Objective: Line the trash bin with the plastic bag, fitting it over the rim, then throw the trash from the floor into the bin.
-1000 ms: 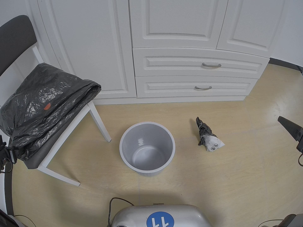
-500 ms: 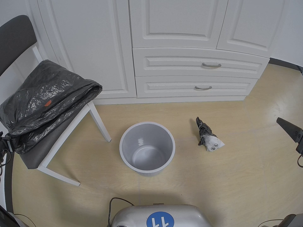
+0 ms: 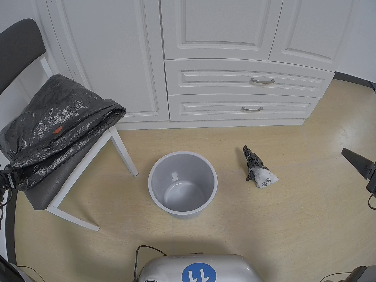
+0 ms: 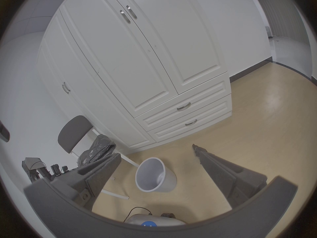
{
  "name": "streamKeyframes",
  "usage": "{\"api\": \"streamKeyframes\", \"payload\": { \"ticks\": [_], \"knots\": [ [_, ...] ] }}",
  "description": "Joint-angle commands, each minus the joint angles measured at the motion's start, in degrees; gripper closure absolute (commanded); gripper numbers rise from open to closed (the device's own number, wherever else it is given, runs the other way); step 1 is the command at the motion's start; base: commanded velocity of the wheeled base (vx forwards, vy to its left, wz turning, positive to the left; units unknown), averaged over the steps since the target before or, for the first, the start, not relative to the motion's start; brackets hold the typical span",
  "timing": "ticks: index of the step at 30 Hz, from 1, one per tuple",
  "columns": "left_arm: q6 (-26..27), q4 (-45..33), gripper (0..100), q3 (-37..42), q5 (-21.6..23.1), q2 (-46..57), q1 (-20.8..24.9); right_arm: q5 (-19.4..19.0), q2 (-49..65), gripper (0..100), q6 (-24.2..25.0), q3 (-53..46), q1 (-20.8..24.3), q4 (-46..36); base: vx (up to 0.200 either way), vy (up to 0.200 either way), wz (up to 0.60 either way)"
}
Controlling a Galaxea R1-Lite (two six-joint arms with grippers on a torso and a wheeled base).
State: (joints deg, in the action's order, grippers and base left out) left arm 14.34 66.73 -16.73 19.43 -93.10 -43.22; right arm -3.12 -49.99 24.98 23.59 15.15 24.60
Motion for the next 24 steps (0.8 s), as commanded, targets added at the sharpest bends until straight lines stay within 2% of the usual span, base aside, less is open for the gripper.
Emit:
{"api": "streamKeyframes", "payload": {
  "ticks": [1, 13, 17, 24],
  "knots": [
    [-0.10, 2.09, 100, 0.99, -0.01, -0.24, 0.06, 0.04, -0.19, 0, -0.02, -0.12, 0.84, 0.01, 0.000, 0.000, 0.00],
    [-0.01, 4.02, 100, 2.93, -1.15, 2.84, 2.52, 0.57, -0.10, 0, -1.16, -0.03, 0.93, -0.25, 0.000, 0.000, 0.00],
    [-0.45, 4.02, 100, 5.12, -0.80, 7.58, 2.52, 0.66, 0.25, 0, -4.94, 2.34, 0.93, 0.18, 0.000, 0.000, 0.00],
    [-3.53, 3.32, 100, 6.88, -0.36, 14.44, 3.14, 0.84, -5.03, 0, -7.49, 7.17, 2.25, 0.27, 0.000, 0.000, 0.00]
  ]
}}
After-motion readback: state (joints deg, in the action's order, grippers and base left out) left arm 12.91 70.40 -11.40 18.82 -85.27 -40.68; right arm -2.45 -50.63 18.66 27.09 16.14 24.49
